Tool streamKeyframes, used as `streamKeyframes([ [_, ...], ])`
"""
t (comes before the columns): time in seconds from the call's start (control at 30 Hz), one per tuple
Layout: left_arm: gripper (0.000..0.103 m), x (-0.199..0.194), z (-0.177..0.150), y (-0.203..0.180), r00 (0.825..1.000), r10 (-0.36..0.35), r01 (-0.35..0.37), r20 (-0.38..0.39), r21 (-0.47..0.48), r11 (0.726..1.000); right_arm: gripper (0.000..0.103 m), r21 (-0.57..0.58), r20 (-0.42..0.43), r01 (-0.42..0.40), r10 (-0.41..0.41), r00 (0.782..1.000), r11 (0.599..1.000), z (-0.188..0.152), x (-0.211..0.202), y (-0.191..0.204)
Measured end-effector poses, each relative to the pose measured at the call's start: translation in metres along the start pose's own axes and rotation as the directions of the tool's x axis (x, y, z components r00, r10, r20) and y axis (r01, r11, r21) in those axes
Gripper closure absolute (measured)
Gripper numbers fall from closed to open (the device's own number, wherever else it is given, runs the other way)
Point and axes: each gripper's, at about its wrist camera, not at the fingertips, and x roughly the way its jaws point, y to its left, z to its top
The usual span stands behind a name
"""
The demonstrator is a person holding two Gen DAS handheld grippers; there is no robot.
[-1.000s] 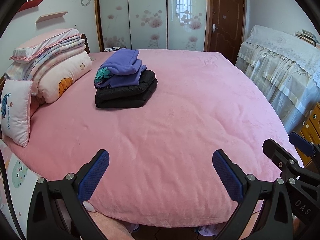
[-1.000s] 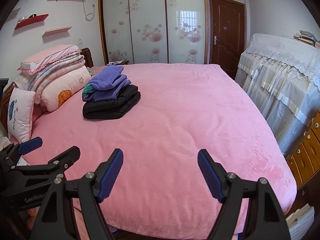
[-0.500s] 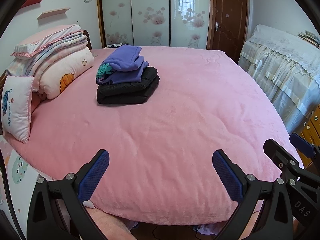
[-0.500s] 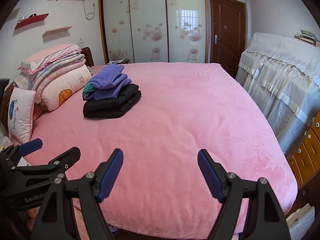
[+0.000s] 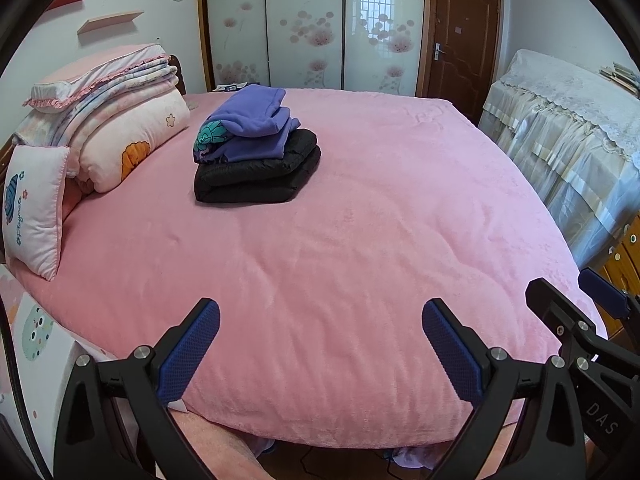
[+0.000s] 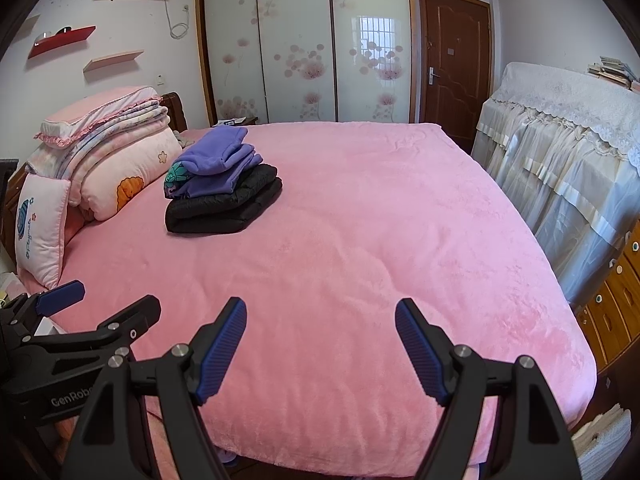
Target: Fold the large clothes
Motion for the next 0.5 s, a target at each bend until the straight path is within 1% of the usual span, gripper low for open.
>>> streamKeyframes([
  [0.13, 0.006, 0.0008, -0.0008, 0.0020, 1.000, -0.010, 0.010, 0.001, 0.000, 1.000, 0.026, 0.001, 0.000, 0.000, 0.000, 1.000, 1.000, 0.0004, -0.0001, -0.0004],
  [0.5, 0.006, 0.0010, -0.0016, 0.0033, 1.000, -0.014, 0.014, 0.000, 0.001, 1.000, 0.026, -0.001, -0.001, -0.002, 0.002, 1.000, 1.000, -0.0008, 0.0007, -0.0019],
])
